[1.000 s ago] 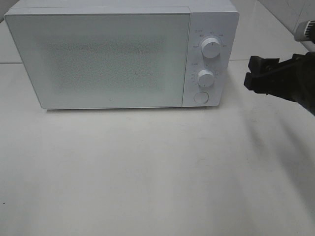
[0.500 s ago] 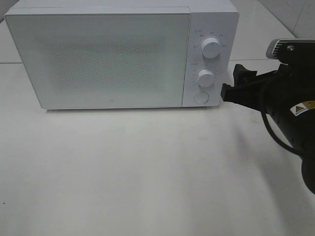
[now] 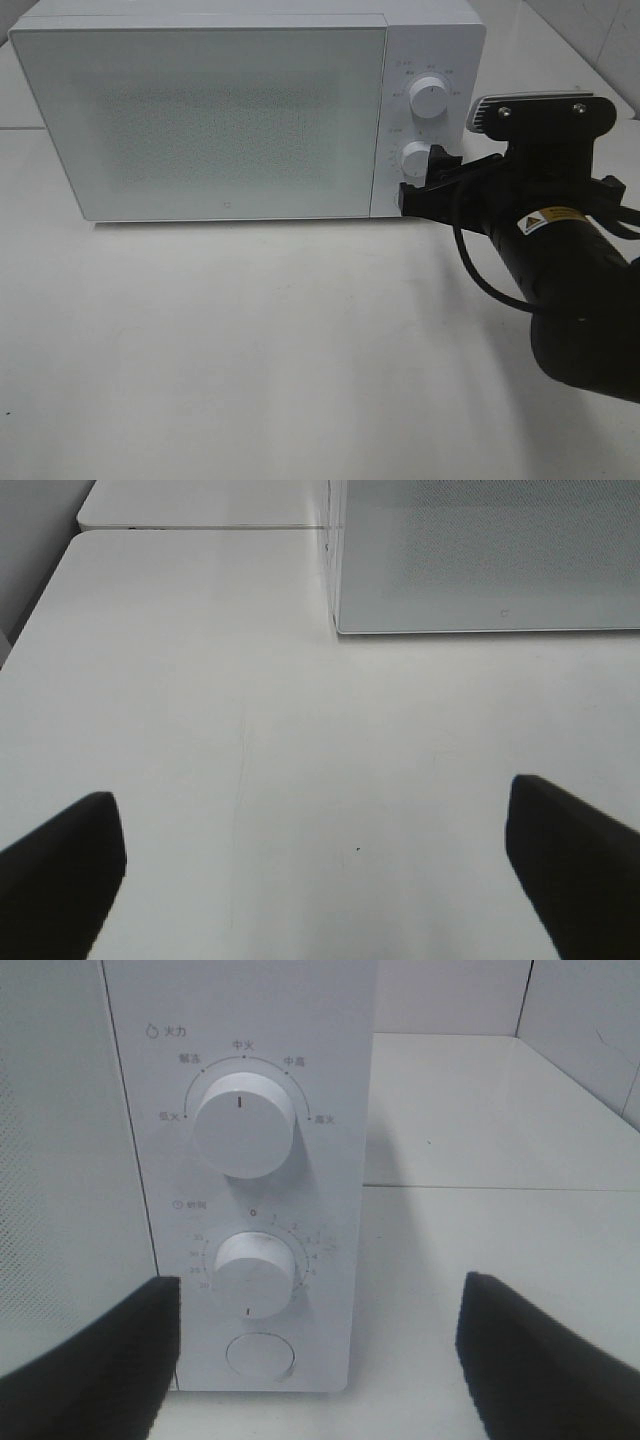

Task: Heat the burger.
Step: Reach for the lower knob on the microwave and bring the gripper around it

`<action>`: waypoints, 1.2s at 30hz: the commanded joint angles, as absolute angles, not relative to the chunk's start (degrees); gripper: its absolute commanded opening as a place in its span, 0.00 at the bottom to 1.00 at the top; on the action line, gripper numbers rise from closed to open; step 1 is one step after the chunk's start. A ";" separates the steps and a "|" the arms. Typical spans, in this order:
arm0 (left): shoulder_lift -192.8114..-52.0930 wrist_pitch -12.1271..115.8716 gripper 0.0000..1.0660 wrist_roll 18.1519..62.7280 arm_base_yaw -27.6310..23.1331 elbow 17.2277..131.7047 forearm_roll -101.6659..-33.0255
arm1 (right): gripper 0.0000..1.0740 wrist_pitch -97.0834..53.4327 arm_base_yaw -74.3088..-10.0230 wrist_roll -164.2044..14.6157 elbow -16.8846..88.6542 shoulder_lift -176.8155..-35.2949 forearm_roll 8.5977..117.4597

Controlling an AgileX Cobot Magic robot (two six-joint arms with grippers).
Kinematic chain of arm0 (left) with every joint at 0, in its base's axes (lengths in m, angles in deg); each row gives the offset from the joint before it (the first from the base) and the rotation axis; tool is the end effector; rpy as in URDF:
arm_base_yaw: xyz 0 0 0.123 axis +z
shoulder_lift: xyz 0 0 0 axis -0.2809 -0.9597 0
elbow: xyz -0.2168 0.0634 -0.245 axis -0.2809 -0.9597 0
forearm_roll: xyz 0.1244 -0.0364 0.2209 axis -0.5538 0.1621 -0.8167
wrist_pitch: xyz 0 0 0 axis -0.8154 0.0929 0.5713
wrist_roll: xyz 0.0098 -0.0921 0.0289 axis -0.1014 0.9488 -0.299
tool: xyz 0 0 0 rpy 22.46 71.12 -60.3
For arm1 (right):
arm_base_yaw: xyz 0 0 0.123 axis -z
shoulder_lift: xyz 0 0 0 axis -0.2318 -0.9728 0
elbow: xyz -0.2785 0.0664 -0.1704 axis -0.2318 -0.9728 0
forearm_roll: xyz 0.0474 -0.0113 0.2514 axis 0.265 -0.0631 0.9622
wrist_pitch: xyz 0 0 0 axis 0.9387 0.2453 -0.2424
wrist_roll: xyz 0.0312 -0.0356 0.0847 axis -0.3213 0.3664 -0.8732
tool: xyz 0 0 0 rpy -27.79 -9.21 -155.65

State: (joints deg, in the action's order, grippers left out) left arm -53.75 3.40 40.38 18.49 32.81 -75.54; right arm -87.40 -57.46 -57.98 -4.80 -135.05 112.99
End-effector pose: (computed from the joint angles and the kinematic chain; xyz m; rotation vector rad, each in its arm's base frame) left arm -0.0437 -0.0110 0.2784 0.0333 2.0159 -0.0668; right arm 0.2455 0.1409 0.2144 -0.0142 1.6523 -0.0630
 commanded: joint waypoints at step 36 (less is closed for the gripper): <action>-52.26 3.46 0.92 40.21 18.55 32.64 -75.37 | 0.69 -86.66 -51.91 -61.82 11.59 -153.15 106.63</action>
State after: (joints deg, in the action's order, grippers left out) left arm -53.75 3.40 40.38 18.49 32.81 -75.54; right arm -86.31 -52.99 -61.36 10.27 -152.46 107.55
